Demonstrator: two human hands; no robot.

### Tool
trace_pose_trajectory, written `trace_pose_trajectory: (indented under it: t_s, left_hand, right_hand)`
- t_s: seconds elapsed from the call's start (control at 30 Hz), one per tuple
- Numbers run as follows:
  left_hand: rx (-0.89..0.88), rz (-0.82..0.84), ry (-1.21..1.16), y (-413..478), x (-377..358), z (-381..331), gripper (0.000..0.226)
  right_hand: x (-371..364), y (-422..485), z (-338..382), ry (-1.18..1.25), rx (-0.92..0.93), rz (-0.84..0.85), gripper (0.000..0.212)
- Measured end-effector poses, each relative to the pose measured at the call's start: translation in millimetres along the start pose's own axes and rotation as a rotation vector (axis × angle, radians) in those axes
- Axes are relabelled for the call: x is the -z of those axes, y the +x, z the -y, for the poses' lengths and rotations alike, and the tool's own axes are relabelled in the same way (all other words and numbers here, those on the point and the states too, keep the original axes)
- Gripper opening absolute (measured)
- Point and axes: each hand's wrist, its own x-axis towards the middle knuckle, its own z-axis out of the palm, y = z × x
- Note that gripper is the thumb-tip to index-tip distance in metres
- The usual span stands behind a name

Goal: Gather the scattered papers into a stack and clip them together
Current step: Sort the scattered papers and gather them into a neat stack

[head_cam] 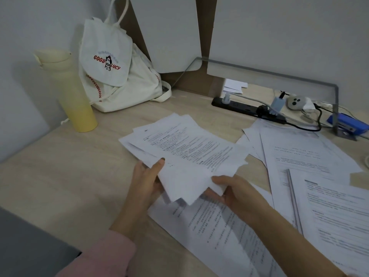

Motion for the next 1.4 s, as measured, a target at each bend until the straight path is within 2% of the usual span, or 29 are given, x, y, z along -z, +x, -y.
trace_pose_trajectory:
  t_s: [0.07,0.17,0.23,0.3,0.33,0.43,0.53,0.73,0.87,0.97,1.03,1.13,1.4]
  left_hand:
    - [-0.003,-0.089,0.026,4,0,4,0.033]
    - [0.026,-0.136,0.082,8,6,10,0.044]
    - [0.008,-0.138,0.116,10,13,8,0.046]
    - [-0.036,-0.211,0.156,13,21,-2,0.046]
    - [-0.064,-0.244,0.194,15,28,-7,0.047]
    - [-0.126,-0.262,0.305,17,51,-19,0.049]
    - [-0.149,-0.255,0.414,14,67,-22,0.052]
    - [-0.137,-0.338,0.516,10,73,-15,0.051]
    - [-0.151,-0.353,0.505,10,74,-15,0.05]
    - [-0.13,-0.354,0.46,9,77,-15,0.049]
    - [-0.114,-0.36,0.437,8,79,-16,0.048]
    - [-0.111,-0.361,0.432,8,79,-17,0.049]
    - [-0.074,-0.284,0.532,8,78,-15,0.04]
  right_hand:
    - [-7,-7,-8,-0.064,-0.036,0.04,0.028]
    - [-7,-13,-11,-0.218,-0.107,0.058,0.023]
    - [-2,-14,-6,-0.471,-0.087,-0.012,0.017]
    - [11,-9,2,-0.808,0.007,-0.148,0.018]
    - [19,-8,7,-0.977,0.048,-0.221,0.022]
    - [44,-2,14,-1.388,0.042,-0.34,0.064]
    - [55,2,20,-1.559,-0.004,-0.343,0.08]
    - [58,13,23,-1.456,-0.096,-0.311,0.067]
    - [57,17,20,-1.425,-0.093,-0.27,0.04]
    - [56,17,21,-1.173,0.006,-0.364,0.018]
    - [57,17,25,-0.903,0.095,-0.474,0.019]
    - [57,14,38,-0.587,0.197,-0.6,0.035]
    - [47,0,67,-0.422,0.398,-0.611,0.034]
